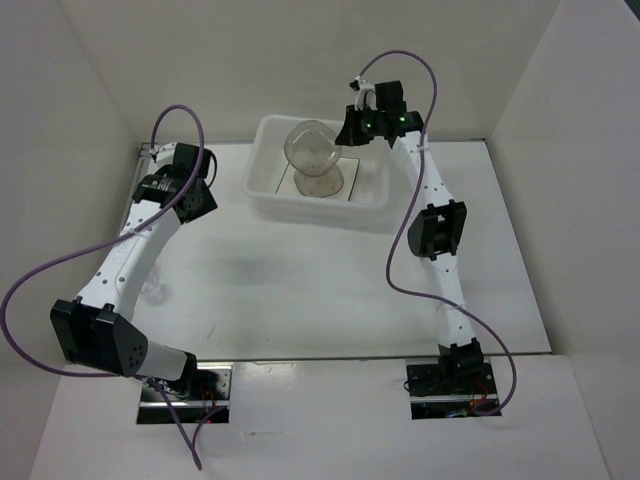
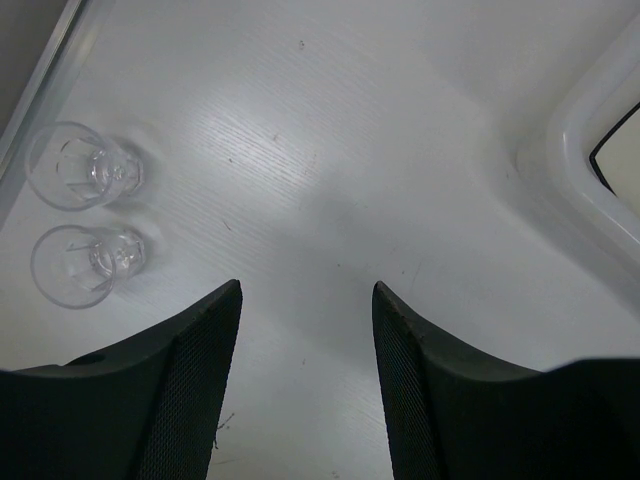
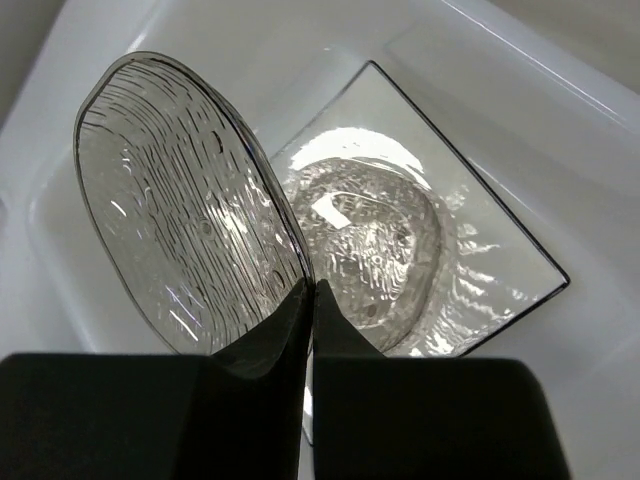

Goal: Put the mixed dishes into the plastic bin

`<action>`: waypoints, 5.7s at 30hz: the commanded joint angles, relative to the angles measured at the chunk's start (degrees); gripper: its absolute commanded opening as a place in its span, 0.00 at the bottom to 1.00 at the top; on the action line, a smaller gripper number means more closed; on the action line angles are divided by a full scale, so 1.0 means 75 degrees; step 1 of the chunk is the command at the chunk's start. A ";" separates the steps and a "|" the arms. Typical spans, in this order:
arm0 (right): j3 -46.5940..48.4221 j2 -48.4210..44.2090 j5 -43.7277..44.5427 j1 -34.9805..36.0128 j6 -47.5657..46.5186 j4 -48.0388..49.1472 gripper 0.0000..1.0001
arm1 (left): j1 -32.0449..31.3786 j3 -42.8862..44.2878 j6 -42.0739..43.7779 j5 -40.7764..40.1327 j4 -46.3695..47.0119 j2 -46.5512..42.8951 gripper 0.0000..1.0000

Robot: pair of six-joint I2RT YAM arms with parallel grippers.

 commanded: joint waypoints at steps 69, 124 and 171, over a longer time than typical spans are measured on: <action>-0.2513 -0.4288 0.0948 -0.0171 -0.1013 -0.1100 0.64 | 0.4353 -0.1254 -0.1245 0.0906 -0.0438 0.0291 0.84; -0.3076 -0.4569 0.1627 -0.0171 -0.1224 -0.0960 0.78 | 0.5116 0.0804 -0.1317 0.2451 0.1470 0.0070 0.00; -0.4329 -0.6373 0.3796 -0.0171 -0.2209 -0.0678 0.82 | -0.1963 0.6520 0.1167 0.1329 -0.0369 0.6740 0.00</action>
